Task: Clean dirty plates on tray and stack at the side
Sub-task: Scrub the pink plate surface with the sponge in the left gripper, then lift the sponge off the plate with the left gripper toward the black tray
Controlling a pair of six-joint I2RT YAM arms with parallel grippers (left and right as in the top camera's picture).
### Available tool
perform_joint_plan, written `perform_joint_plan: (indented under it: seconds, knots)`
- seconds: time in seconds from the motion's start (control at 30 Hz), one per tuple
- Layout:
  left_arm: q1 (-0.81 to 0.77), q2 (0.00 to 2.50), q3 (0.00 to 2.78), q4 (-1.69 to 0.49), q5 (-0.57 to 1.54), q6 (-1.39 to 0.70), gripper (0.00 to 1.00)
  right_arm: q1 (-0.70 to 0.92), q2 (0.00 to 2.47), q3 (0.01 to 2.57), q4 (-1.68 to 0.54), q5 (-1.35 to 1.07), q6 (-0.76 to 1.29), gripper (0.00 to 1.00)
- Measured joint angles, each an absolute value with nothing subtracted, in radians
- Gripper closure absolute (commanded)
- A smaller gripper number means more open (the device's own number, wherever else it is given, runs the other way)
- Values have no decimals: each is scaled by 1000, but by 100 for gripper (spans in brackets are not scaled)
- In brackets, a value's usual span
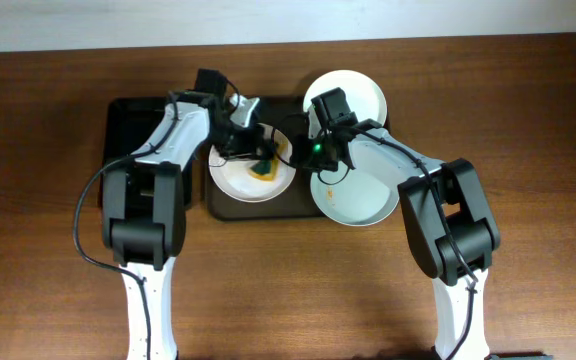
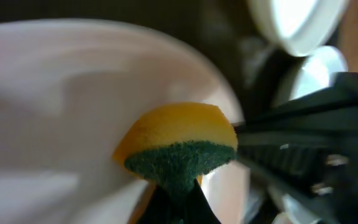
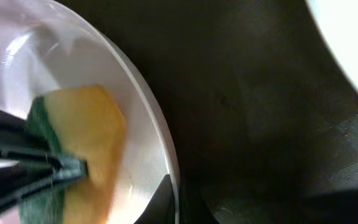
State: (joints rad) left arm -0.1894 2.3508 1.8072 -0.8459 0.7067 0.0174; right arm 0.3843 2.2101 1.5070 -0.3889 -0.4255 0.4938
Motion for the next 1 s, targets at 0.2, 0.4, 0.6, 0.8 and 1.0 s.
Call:
perform_joint_plan:
  seconds: [0.2,0.4,0.6,0.8,1.0]
  knots:
    - [-217,2366,1806,-787,696,-71,99,385,2210,1507,-391,-426,494,96]
    - [-189,2379,1811,-758,613,-217,99,386,2210,1507,-389,-429,494,96]
    - [-112,2371,1829,-768,525,-260,99,386,2210,1507,-389,-429,494,96]
    - [-39,2372,1847,-911,572,-241,99,389,2210,1507,-389,-436,494,96]
    - [-35,2397,1978,-1217,564,-114,99,390,2210,1507,-393,-436,490,96]
